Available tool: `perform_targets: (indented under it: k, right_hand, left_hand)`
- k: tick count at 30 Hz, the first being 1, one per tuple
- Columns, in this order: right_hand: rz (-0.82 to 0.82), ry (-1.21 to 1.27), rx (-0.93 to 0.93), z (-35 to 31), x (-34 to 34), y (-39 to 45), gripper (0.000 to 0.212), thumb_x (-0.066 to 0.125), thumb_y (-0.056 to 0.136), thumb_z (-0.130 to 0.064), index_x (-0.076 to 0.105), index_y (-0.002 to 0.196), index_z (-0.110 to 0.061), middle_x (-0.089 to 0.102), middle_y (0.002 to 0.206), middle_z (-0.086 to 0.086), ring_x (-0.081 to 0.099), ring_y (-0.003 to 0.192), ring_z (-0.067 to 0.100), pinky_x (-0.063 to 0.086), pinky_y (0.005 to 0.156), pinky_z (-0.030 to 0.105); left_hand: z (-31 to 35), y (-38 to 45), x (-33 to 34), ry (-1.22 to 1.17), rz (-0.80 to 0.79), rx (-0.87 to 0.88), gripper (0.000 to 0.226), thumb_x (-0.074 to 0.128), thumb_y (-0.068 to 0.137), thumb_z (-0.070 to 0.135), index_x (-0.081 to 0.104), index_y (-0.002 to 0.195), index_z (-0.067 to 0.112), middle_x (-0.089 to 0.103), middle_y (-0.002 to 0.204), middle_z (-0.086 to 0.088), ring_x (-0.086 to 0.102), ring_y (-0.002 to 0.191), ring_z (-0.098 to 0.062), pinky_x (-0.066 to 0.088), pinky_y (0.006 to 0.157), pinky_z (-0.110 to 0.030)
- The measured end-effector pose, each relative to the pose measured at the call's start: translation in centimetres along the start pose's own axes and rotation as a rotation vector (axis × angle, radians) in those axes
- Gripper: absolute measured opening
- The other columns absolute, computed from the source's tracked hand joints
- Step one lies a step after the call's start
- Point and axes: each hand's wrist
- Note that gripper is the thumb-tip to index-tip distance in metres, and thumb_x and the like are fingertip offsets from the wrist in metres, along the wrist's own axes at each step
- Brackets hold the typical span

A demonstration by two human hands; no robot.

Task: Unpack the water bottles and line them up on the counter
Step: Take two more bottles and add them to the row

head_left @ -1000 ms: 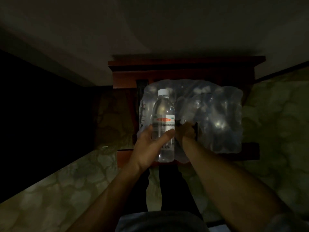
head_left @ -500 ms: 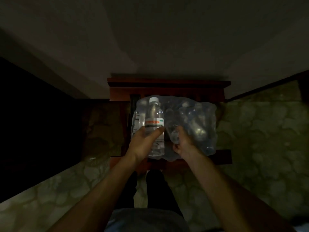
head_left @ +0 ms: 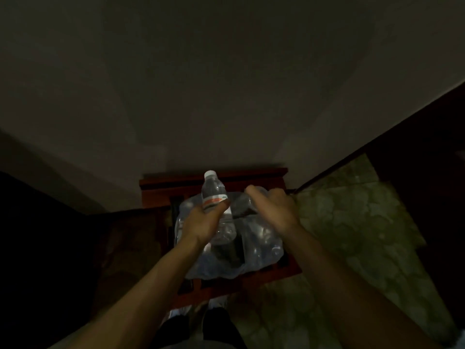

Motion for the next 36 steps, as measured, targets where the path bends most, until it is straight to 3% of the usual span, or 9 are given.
perform_targets:
  k: [5, 10, 15, 18, 22, 27, 30, 33, 36]
  right_hand:
    - [0.112, 0.233, -0.072, -2.9, -2.5, -1.8, 0.062, 0.05, 0.06, -0.069, 0.07, 0.086, -0.017, 0.07, 0.084, 0.002, 0.066, 0.078, 0.021, 0.056, 0.065, 0.034]
    - [0.052, 0.702, -0.08, -4.2, -3.1, -4.1, 0.047, 0.062, 0.068, -0.058, 0.068, 0.084, -0.014, 0.063, 0.057, 0.001, 0.051, 0.041, 0.011, 0.036, 0.037, 0.018]
    - [-0.318, 1.201, -0.22, -5.1, -3.7, -6.8, 0.032, 0.064, 0.078, -0.047, 0.069, 0.098, -0.022, 0.061, 0.068, -0.003, 0.044, 0.048, 0.007, 0.035, 0.043, 0.021]
    - [-0.557, 1.38, -0.303, -5.7, -4.3, -8.8, 0.05, 0.065, 0.077, -0.04, 0.062, 0.122, -0.019, 0.061, 0.085, 0.004, 0.049, 0.059, 0.01, 0.041, 0.053, 0.023]
    - [-0.701, 1.363, -0.431, -6.0, -5.1, -11.4, 0.065, 0.066, 0.074, -0.034, 0.053, 0.134, -0.015, 0.061, 0.094, 0.011, 0.058, 0.071, 0.016, 0.047, 0.061, 0.027]
    - [-0.67, 1.118, -0.591, -6.5, -5.3, -14.8, 0.063, 0.075, 0.073, -0.033, 0.055, 0.131, -0.02, 0.069, 0.11, 0.01, 0.07, 0.091, 0.024, 0.055, 0.065, 0.037]
    - [-0.633, 1.073, -0.583, -7.1, -3.9, -17.1, 0.053, 0.084, 0.066, -0.041, 0.069, 0.113, -0.023, 0.071, 0.113, 0.009, 0.071, 0.099, 0.024, 0.057, 0.065, 0.035]
    - [-0.585, 1.075, -0.617, -7.6, -2.7, -19.4, 0.053, 0.09, 0.042, -0.058, 0.075, 0.087, -0.034, 0.075, 0.096, -0.002, 0.072, 0.083, 0.013, 0.056, 0.06, 0.028]
    - [-0.568, 1.094, -0.62, -8.3, -2.0, -21.3, 0.076, 0.089, 0.038, -0.061, 0.071, 0.101, -0.024, 0.075, 0.098, 0.003, 0.072, 0.085, 0.017, 0.057, 0.062, 0.031]
  left_hand:
    - [4.3, -1.5, 0.0, -0.091, 0.015, 0.027, 0.048, 0.067, 0.082, 0.056, 0.069, 0.111, 0.017, 0.075, 0.101, -0.005, 0.073, 0.09, -0.021, 0.059, 0.082, -0.04]
    - [8.9, -3.6, -0.7, -0.213, 0.09, 0.207, 0.069, 0.079, 0.07, 0.058, 0.05, 0.117, 0.017, 0.069, 0.102, 0.0, 0.072, 0.085, -0.013, 0.055, 0.061, -0.026]
    - [12.9, -6.5, -3.1, -0.433, -0.173, 0.365, 0.063, 0.075, 0.082, 0.042, 0.055, 0.13, 0.006, 0.071, 0.118, -0.016, 0.071, 0.105, -0.032, 0.054, 0.096, -0.051]
    - [14.4, -9.4, -4.9, -0.465, -0.36, 0.424, 0.048, 0.062, 0.091, 0.034, 0.058, 0.129, 0.006, 0.07, 0.112, -0.02, 0.072, 0.093, -0.035, 0.059, 0.08, -0.046]
    - [14.8, -13.6, -5.9, -0.473, -0.477, 0.501, 0.061, 0.063, 0.089, 0.043, 0.055, 0.13, -0.001, 0.061, 0.101, -0.031, 0.064, 0.078, -0.038, 0.055, 0.07, -0.047]
    - [13.3, -17.6, -6.9, -0.428, -0.248, 0.574, 0.038, 0.07, 0.074, 0.054, 0.079, 0.095, 0.022, 0.076, 0.087, -0.005, 0.074, 0.077, -0.021, 0.058, 0.061, -0.032]
    - [12.1, -19.5, -8.1, -0.339, -0.162, 0.613, 0.049, 0.063, 0.082, 0.054, 0.074, 0.105, 0.012, 0.075, 0.094, -0.01, 0.073, 0.082, -0.022, 0.058, 0.065, -0.03]
    - [11.6, -21.3, -9.4, -0.282, -0.043, 0.691, 0.047, 0.063, 0.083, 0.05, 0.071, 0.108, 0.01, 0.074, 0.093, -0.01, 0.072, 0.082, -0.021, 0.058, 0.069, -0.03]
    - [11.7, -22.4, -10.8, -0.298, 0.077, 0.781, 0.033, 0.069, 0.08, 0.043, 0.07, 0.105, 0.022, 0.073, 0.087, -0.004, 0.07, 0.08, -0.02, 0.058, 0.076, -0.035]
Point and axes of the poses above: each hand's wrist, its own y-axis towards the middle knuckle, its own x-axis out of the palm, z = x × y
